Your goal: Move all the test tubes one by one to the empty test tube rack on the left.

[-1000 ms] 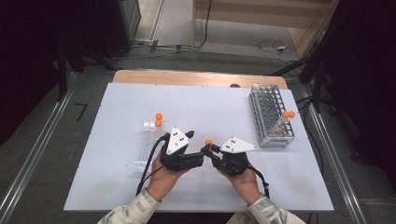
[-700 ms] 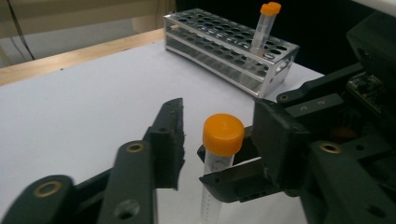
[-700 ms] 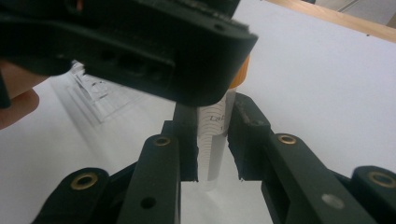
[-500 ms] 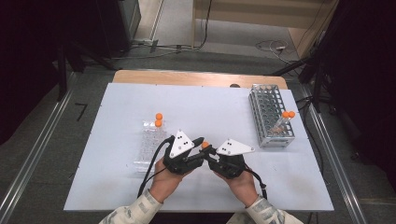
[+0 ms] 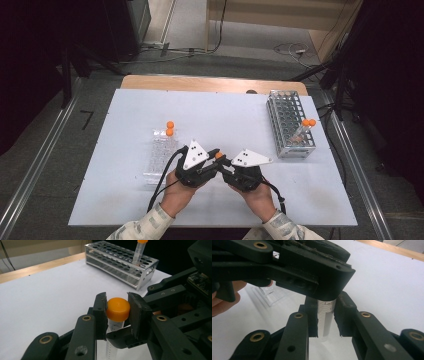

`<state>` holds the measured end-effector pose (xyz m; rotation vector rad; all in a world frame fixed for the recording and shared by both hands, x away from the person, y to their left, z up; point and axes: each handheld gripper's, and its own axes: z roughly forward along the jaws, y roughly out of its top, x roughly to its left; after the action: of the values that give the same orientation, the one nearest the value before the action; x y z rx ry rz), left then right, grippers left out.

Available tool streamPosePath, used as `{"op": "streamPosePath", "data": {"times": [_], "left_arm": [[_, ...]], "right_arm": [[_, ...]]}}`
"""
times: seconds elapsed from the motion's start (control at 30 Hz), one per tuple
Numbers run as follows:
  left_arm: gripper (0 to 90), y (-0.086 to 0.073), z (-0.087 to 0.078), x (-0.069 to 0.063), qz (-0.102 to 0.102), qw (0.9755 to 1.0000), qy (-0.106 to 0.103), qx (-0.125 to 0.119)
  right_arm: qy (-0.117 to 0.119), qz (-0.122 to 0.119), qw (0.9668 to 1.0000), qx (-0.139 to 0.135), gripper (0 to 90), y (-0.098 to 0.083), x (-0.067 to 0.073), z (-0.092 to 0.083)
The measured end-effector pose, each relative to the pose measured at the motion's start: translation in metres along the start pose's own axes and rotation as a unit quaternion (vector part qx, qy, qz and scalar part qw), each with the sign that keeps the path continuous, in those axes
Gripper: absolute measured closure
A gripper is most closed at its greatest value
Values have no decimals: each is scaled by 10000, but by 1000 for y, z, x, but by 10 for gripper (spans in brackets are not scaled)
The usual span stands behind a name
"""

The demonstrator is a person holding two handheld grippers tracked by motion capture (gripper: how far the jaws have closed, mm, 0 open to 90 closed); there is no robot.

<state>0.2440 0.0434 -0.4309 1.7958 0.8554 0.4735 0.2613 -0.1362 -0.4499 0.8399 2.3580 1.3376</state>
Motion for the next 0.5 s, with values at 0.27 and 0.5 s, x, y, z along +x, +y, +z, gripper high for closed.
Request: {"op": "streamPosePath", "data": {"times": [0.27, 0.5], "left_arm": [[703, 3, -4, 4, -82, 9999, 25, -78], [703, 8, -16, 19, -258, 9993, 177, -215]], "right_arm": [[181, 66, 9998, 0, 472, 0, -2, 0], [134, 74, 9999, 20, 262, 0, -7, -3]]}}
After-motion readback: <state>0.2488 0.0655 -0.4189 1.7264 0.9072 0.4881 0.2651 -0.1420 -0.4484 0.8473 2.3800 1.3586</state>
